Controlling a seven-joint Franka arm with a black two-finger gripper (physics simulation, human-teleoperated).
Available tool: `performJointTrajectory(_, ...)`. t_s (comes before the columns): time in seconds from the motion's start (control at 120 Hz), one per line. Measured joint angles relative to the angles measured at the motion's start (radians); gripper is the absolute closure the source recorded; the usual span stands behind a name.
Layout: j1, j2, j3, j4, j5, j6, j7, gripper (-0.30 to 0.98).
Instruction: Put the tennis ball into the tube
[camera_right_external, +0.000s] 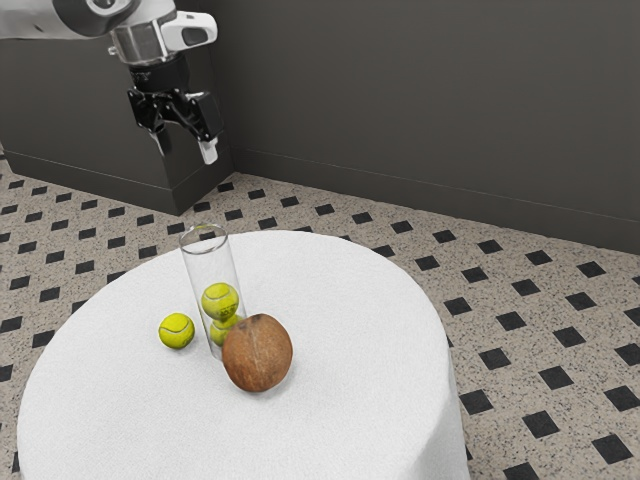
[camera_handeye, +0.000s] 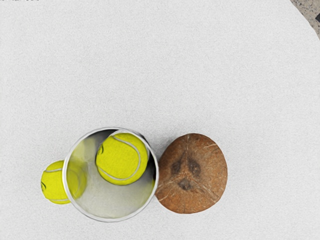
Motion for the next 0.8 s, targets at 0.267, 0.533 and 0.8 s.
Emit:
performJointTrajectory(0.267,0.002,0.018,0.001,-0.004,0.004,-0.004,0.008,0.0)
performJointTrajectory(0.533,-0.007,-0.177,0.041,-0.263,0.033,-0.03,0.052,0.0)
performJointTrajectory(0.8,-0.003,-0.355,0.105,-0.596,0.091,0.224,0.294,0.0)
